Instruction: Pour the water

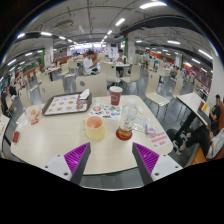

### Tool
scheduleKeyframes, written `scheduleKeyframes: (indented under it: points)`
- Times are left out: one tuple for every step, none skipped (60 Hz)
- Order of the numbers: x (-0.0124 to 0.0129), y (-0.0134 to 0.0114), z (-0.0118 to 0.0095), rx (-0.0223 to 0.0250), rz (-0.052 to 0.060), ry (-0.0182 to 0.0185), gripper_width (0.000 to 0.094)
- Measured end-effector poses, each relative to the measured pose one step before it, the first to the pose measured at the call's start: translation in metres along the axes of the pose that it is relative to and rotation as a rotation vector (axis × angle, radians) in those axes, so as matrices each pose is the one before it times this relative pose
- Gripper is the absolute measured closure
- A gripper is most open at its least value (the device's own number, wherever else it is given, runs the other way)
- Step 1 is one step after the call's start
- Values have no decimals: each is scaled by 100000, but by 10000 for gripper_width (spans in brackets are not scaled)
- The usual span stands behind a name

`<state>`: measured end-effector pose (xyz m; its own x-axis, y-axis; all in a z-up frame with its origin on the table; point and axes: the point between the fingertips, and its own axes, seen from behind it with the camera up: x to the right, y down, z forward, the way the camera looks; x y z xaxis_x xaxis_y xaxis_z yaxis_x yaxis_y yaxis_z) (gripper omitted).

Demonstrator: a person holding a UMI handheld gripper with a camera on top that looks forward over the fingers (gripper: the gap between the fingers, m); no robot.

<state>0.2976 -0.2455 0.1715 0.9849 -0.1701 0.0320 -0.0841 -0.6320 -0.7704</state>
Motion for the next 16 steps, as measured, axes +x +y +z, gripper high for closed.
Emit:
scheduleKeyframes:
  points:
    - [-60,-11,-253,259,-491,108,89]
    - [-88,3,-201,186,-208,-52,91]
    - [-101,-28,-172,202,100,-239,88]
    - [-77,7,-179,181,232,-252,88]
    - [-57,5,-132,108,128,-119,90]
    - [51,74,18,0,-223,17,90]
    - [-6,63,-177,-35,-440,144,91]
    - [-125,-24,46,-10,-553,202,91]
    - [-10,25,-78,-80,-714,217,91]
    - [28,52,-76,-209,-514,125,90]
    - [-5,15,-87,-167,-229,-29,90]
    - [-21,-56,-61,61,-165,-102,89]
    - [7,-111,-34,262,-282,-89,89]
    - [53,-116,-45,333,-314,31,90]
    - [168,-106,192,260,-221,173,89]
    - [105,-137,-99,203,-141,290,88]
